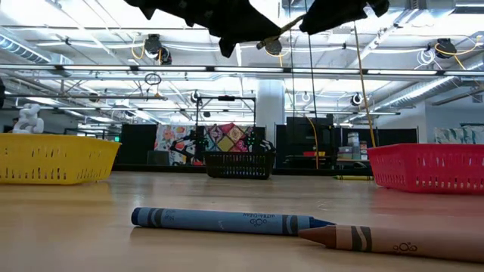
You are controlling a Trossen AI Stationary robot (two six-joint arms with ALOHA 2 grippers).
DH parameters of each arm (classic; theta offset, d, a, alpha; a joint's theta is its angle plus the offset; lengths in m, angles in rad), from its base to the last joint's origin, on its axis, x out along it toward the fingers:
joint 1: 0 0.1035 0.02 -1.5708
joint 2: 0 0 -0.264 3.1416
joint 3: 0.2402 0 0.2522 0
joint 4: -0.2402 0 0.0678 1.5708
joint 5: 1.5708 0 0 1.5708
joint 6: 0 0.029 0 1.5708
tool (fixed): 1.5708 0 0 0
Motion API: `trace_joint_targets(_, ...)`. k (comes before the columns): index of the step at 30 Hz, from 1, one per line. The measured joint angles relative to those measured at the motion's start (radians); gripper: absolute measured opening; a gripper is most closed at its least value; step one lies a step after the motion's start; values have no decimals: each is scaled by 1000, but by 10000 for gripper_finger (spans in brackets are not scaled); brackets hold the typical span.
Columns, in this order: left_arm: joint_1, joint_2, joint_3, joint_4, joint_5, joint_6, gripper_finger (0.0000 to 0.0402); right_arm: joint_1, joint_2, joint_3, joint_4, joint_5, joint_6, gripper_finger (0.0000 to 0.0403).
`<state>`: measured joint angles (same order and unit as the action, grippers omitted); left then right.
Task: Sort crayons
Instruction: Put the green crayon into the red bin
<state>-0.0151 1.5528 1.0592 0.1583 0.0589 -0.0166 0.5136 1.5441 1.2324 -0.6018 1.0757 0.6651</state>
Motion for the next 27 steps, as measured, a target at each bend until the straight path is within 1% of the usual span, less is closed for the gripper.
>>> trace_joint_targets(6, 0, 0, 0, 21, 9, 0, 8, -4, 0, 0, 18, 8, 71, 102)
trace_joint_targets(9, 0, 0, 0, 23, 9, 0, 8, -8, 0, 0, 64, 36, 85, 102)
trace_joint_targets(17, 0, 0, 0, 55, 13, 5, 8, -24, 0, 0, 214, 54, 30, 102)
trace_joint_targets(27, 0, 0, 0, 52, 16, 24, 8, -65, 0, 0, 242, 51, 30, 102)
